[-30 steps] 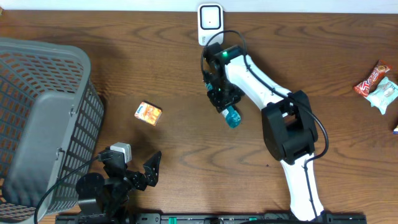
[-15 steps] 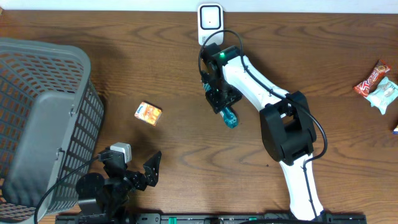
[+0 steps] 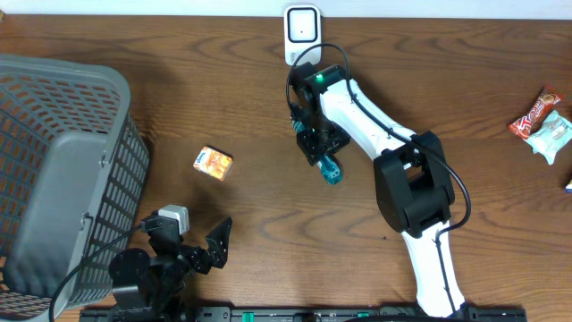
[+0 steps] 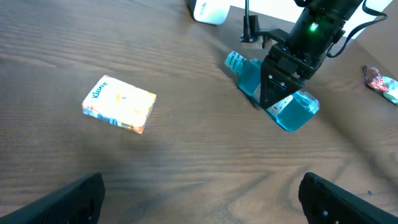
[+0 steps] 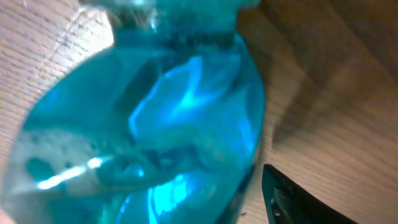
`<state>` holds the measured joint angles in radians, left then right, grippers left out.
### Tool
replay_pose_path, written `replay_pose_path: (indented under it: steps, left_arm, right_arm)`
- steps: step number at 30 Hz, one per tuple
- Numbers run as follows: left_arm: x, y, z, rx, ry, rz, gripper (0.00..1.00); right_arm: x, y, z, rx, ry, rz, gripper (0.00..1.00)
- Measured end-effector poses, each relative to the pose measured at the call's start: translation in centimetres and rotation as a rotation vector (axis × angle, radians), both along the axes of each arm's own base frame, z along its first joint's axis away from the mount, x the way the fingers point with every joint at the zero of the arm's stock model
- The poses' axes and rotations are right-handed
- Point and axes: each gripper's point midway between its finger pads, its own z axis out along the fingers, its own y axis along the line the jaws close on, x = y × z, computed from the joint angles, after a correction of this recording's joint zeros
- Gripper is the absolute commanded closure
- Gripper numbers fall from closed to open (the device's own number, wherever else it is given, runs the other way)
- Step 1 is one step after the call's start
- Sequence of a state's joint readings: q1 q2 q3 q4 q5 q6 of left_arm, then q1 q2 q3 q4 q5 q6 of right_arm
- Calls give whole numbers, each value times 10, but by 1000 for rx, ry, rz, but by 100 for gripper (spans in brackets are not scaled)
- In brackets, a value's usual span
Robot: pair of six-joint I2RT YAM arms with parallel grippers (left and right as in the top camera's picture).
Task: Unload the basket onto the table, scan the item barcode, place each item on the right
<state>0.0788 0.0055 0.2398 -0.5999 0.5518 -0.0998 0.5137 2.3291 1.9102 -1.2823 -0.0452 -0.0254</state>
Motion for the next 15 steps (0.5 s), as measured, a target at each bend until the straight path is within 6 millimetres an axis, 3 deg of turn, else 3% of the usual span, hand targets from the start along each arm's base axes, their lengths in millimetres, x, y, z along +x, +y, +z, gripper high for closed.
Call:
replay_pose_path:
  steps: [5, 9, 12, 15]
  left_arm:
    - [0, 0, 0, 0, 0, 0, 1]
    - [0, 0, 0, 0, 0, 0, 1]
    - [0, 0, 0, 0, 0, 0, 1]
    - [0, 0, 0, 0, 1, 0, 1]
  right_arm:
    - [-1, 0, 3, 0, 2, -23, 33]
    - [0, 5, 20, 38, -19, -32, 24]
    - [2, 10, 57, 87, -70, -37, 18]
    - [0, 10, 106, 144, -149, -41, 1]
